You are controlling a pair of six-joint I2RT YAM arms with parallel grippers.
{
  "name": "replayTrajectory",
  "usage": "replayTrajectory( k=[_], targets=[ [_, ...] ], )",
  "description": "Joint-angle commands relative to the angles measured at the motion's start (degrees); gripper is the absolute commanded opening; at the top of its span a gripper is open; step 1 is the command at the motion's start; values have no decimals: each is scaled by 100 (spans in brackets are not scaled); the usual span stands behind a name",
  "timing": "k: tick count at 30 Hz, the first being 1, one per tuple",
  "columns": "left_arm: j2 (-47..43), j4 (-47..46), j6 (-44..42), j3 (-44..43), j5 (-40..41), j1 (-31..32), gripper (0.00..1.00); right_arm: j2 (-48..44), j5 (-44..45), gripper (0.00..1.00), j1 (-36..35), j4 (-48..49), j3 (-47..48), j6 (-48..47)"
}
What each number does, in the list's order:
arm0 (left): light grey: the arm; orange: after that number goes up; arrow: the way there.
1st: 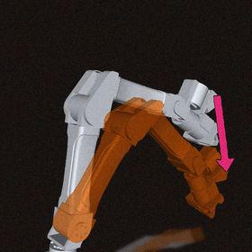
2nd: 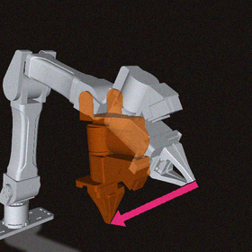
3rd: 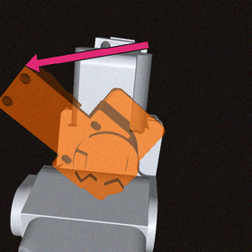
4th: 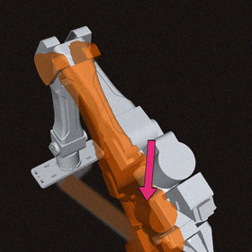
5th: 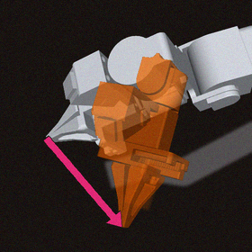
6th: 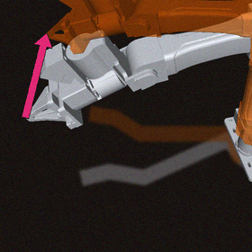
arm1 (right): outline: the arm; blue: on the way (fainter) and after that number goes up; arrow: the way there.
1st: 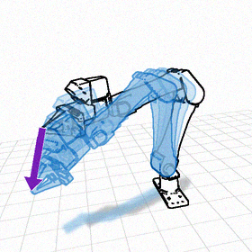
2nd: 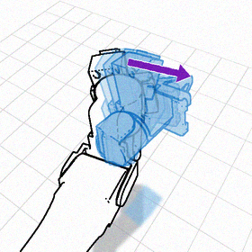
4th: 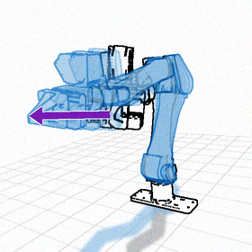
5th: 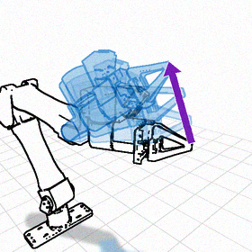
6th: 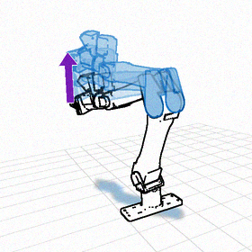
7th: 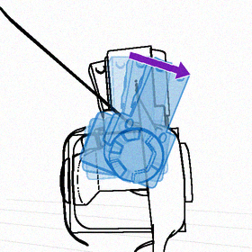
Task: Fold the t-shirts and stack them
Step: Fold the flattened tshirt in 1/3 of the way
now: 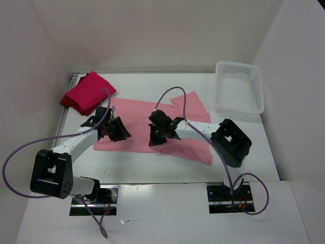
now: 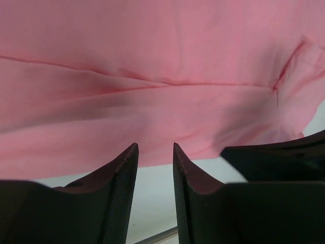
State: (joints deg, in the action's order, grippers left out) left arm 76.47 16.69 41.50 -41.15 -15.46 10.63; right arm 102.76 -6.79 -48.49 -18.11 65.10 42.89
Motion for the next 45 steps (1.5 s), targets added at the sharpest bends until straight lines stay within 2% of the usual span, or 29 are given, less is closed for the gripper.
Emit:
replayTrajectory(
  k=[1,5,10,17,23,26,31,37,41,44,45],
  targets=[
    [-141,-16,-255,-534,254,-315,41,446,46,0,-274,474,582,140],
    [-123,36,-370,-728,151,-930,41,929,54,0,-433,730,802,219],
    [-88,89,-423,-895,149,-1151,44,1526,168,0,-792,475,1592,149],
    [26,195,-598,-1097,202,-1537,44,1536,292,0,-917,132,2208,-17],
    [140,72,-389,-1265,106,-2117,44,2650,81,0,-987,150,3121,-18],
    [193,-43,-195,-1264,43,-2171,44,2942,81,0,-1040,150,3193,-18],
    [193,27,-308,-1378,236,-2171,44,2645,11,0,-1364,150,2535,-79],
    [9,194,-589,-1379,780,-2171,44,1634,-226,0,-1944,212,1086,-140],
    [-62,186,-722,-1229,1080,-2171,44,1186,-104,1,-2103,-34,908,-141],
    [253,-60,-722,-1229,1299,-2171,44,974,90,9,-2016,-314,1416,-369],
    [577,-113,-722,-1281,1387,-2171,44,922,90,16,-1937,-403,1757,-439]
  ],
)
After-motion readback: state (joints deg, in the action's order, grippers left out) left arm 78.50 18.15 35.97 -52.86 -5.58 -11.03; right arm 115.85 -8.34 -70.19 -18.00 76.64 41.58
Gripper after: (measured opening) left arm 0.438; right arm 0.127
